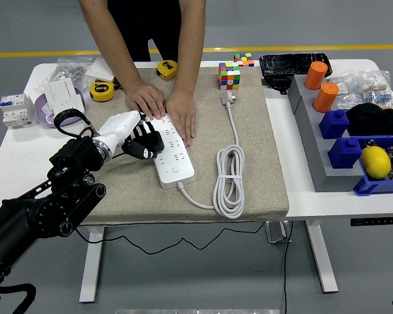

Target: Pick up the plug,place it near the board,insert it into the board,press the button

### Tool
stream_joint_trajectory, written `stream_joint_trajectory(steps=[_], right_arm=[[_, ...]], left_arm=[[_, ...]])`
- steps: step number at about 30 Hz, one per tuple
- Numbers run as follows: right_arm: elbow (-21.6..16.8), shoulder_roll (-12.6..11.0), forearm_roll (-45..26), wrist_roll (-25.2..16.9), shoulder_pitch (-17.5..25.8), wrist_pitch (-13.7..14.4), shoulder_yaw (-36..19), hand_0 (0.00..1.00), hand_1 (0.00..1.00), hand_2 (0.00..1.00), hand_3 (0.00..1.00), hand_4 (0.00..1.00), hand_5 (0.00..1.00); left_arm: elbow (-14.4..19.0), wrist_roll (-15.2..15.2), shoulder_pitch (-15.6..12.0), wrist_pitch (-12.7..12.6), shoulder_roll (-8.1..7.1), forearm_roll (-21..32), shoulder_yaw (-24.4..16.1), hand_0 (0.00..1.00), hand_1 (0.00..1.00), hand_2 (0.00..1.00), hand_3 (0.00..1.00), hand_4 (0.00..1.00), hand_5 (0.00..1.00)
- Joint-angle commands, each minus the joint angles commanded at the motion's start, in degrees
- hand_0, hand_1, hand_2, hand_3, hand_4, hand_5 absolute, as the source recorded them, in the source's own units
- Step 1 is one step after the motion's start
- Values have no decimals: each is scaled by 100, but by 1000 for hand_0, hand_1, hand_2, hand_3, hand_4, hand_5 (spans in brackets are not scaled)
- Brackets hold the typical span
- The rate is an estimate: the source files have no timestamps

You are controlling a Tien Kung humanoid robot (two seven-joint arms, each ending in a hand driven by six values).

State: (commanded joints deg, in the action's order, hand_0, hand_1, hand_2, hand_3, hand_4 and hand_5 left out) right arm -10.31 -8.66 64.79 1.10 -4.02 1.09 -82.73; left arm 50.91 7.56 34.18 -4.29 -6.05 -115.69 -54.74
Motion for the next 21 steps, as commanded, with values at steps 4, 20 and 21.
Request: stream_joint_trajectory(steps=[4,20,21], right_arm=[[0,-1,-14,0,-1,6,14,998,803,719,727,998,998],[0,4,-13,10,17,23,23,998,804,719,727,998,998],[0,5,-15,10,17,24,21,998,802,719,727,998,997]], left_arm=[[7,31,0,38,2,-39,6,332,373,386,487,733,95],[66,14,-68,107,12,44,-122,323,320,328,419,713,118],[78,4,-83,127,15,77,-159,330,332,323,407,707,127]])
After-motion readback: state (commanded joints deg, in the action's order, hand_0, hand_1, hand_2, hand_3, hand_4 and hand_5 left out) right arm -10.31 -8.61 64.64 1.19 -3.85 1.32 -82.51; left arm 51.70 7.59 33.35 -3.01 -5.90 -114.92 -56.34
